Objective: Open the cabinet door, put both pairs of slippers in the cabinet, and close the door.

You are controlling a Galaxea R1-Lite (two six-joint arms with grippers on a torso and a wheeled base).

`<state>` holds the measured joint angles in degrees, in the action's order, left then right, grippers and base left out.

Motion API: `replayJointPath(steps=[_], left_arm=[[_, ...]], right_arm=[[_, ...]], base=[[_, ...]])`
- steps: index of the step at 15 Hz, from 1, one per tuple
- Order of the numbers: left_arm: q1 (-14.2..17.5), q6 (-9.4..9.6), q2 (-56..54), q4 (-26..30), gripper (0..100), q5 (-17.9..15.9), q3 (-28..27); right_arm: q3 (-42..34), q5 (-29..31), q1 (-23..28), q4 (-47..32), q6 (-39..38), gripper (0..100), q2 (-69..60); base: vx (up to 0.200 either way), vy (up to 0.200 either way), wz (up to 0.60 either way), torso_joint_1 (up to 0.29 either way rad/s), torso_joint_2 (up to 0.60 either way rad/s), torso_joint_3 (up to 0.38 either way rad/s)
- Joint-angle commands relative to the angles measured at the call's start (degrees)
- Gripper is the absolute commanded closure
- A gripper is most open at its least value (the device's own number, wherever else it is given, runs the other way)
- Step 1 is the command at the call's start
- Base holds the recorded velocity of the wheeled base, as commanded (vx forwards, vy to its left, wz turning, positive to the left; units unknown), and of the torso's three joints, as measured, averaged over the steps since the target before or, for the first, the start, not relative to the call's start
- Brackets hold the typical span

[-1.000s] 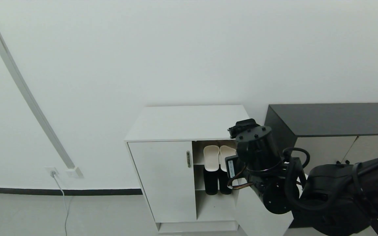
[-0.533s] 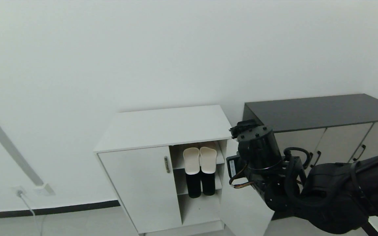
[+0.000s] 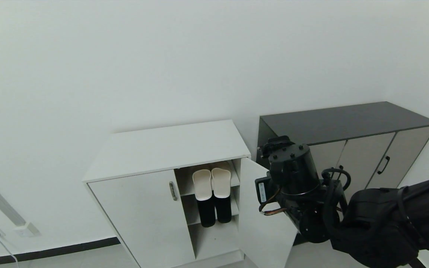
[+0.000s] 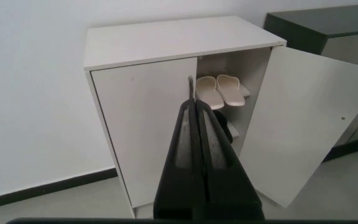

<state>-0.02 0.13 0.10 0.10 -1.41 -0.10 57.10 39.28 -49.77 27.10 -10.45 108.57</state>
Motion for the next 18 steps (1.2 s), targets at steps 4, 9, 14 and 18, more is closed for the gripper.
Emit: replayJointPath(steps=[4, 9, 14, 18], left_arm=[[-0.06, -0.05, 0.08, -0.01, 100, 0.01, 0.01], [0.02, -0.05, 0.08, -0.01, 100, 0.01, 0.01], [0.02, -0.4, -0.01, -0.01, 100, 0.71, 0.01], [-0.06, -0.4, 0.08, -0.01, 100, 0.71, 0.01]], right_arm=[[-0.41, 0.01, -0.06, 0.85, 0.34, 100, 0.33], [-0.32, 0.01, 0.12, 1.03, 0.34, 100, 0.41], [-0.41, 0.01, 1.61, 2.96, 1.66, 100, 0.41], [8.2, -2.45, 10.14, 4.98, 6.93, 100, 3.14]], base=[[-0.1, 0.0, 0.0, 0.004, 0.0, 0.001], [-0.12, 0.0, 0.0, 0.001, 0.0, 0.001], [0.0, 0.0, 0.0, 0.0, 0.0, 0.0], [0.0, 0.0, 0.0, 0.0, 0.0, 0.0]])
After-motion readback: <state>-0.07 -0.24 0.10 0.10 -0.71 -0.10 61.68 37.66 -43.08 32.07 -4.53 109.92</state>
